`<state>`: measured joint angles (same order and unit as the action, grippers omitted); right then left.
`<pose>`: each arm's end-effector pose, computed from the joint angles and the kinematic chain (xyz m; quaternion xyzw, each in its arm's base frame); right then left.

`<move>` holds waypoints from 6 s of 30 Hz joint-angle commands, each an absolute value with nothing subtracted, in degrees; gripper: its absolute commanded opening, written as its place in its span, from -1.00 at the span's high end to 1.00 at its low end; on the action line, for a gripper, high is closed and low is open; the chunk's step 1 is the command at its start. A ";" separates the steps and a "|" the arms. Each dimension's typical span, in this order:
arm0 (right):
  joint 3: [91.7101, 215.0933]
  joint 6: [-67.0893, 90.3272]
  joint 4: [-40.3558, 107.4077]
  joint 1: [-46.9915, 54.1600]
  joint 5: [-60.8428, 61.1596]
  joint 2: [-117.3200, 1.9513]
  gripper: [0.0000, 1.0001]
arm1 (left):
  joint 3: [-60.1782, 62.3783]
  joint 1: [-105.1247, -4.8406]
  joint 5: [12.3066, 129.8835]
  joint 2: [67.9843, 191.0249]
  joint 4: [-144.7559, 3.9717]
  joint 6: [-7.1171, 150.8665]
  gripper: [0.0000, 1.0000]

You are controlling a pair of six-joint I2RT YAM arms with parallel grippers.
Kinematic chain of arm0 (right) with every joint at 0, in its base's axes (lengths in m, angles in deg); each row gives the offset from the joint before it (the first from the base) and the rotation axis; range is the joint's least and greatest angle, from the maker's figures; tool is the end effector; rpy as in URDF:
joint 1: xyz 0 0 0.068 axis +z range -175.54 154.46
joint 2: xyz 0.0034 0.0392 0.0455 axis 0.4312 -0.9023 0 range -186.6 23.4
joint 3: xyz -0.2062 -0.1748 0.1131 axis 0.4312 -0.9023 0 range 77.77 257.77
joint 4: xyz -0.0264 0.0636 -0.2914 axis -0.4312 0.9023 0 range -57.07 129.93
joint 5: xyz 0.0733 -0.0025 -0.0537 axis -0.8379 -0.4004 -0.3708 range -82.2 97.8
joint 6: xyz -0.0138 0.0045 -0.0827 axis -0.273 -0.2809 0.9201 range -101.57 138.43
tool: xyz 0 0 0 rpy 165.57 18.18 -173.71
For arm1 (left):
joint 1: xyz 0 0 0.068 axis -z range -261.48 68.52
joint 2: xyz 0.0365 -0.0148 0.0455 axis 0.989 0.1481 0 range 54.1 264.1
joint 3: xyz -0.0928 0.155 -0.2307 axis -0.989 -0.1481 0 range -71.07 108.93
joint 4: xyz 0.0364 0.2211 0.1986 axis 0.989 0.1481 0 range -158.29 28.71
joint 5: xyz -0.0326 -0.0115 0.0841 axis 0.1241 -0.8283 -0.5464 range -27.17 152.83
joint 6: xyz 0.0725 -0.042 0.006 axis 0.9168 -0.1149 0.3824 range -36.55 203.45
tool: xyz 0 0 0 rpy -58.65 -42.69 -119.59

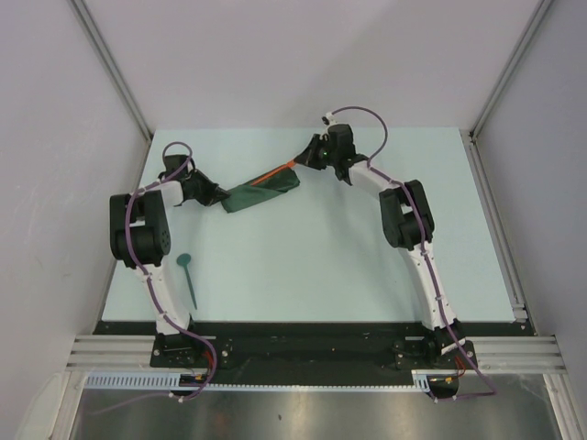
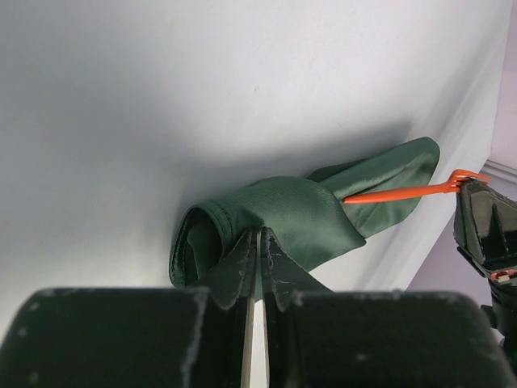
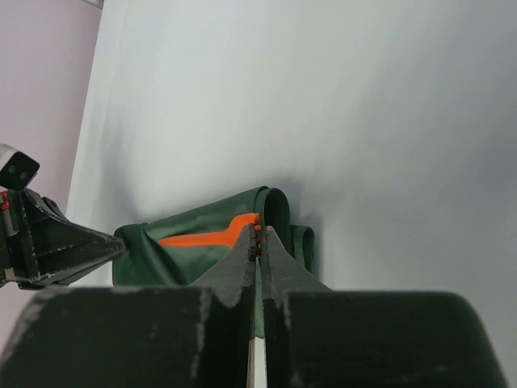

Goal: Fold the napkin into a case and place the utensils inside
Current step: Insert the fork at the center of the board, then pick up the spoon from the corner of the board, then pass from the left arm to the right, then insert the spoon into the center of the board.

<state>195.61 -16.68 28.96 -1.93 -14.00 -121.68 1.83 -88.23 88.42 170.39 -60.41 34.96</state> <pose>0.5986 0.2915 0.1432 -0.0213 0.8264 0.4024 0.3933 0.4829 0.0250 0.1069 -0.3615 0.8492 -0.3104 0.2277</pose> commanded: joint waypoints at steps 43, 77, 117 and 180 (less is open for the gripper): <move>199.67 -23.67 25.54 4.60 -13.74 -124.44 0.13 | 2.58 -88.60 79.82 156.34 -52.92 40.47 0.07; 165.58 -6.88 35.04 -4.80 -18.91 -83.75 -0.36 | -24.14 -88.51 54.90 144.55 -29.09 47.85 1.00; 140.60 -32.88 -35.34 -0.67 -63.13 -81.89 0.15 | -24.66 -64.61 137.72 142.08 -101.86 19.65 1.00; 181.56 -0.82 25.90 0.47 13.16 -106.86 1.00 | -5.07 -87.02 83.75 158.95 -61.70 36.87 0.90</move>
<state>178.15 -2.87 25.84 -0.29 10.39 -105.94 -7.87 -86.72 82.97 158.19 -60.43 37.39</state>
